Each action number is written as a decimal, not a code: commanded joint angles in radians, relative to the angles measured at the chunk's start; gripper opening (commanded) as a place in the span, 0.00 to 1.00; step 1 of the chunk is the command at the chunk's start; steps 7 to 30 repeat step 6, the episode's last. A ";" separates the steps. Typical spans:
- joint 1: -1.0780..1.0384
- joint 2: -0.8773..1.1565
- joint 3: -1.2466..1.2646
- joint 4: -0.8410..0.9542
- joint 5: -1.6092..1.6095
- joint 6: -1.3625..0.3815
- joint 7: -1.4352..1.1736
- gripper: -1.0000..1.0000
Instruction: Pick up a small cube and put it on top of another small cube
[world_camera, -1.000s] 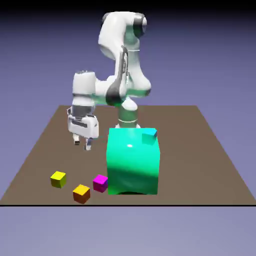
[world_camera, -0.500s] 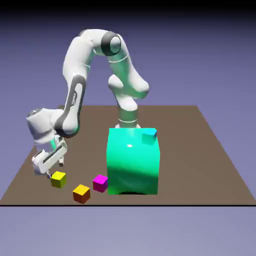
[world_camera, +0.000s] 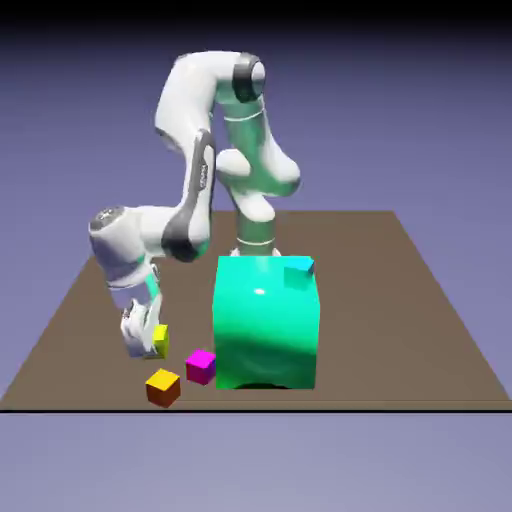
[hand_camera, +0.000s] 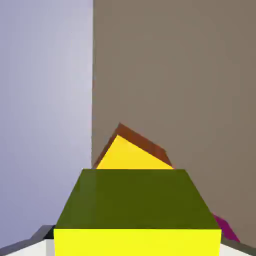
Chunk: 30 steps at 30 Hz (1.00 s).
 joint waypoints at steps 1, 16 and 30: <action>0.004 0.036 0.001 -0.003 0.001 0.039 -0.002 0.00; -0.001 -0.009 0.000 0.001 -0.002 -0.011 0.002 1.00; -0.001 -0.009 0.000 0.001 -0.002 -0.011 0.002 1.00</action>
